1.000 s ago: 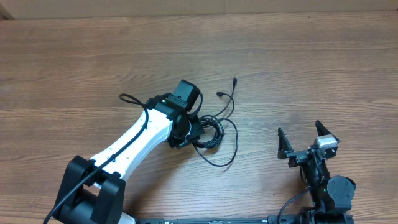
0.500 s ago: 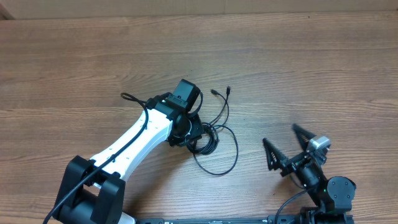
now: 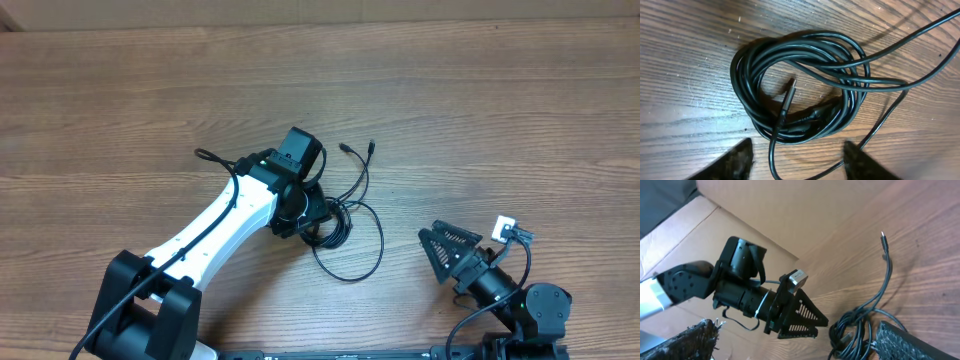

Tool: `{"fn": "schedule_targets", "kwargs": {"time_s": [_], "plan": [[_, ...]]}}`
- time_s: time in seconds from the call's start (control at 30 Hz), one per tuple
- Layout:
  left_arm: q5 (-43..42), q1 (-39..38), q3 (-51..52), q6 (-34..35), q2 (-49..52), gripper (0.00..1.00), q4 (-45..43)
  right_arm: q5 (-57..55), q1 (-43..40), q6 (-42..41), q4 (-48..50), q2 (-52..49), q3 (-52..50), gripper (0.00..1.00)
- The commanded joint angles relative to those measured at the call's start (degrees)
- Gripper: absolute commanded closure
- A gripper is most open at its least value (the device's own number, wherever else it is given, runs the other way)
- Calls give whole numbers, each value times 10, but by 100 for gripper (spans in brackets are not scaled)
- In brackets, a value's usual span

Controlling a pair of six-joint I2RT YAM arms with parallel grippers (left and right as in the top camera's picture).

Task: Untangle cables
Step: 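Rotate the right gripper and move it toward the hanging cable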

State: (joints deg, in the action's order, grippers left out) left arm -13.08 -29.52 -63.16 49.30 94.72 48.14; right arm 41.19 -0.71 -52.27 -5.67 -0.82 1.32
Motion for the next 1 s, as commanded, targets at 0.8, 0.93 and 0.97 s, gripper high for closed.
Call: {"fn": "schedule_targets", "kwargs": {"time_s": [0.8,0.93,0.97], "plan": [[34,-5,-6,-22,-2,17,0,-42,1,41,-249,-384,242,0],[32,-15,-6,-22,13,17,-2,-38,4,41,-249,-422,242,0],[32,-17,-6,-22,14,17,-2,-38,5,41,-249,-428,242,0]]}}
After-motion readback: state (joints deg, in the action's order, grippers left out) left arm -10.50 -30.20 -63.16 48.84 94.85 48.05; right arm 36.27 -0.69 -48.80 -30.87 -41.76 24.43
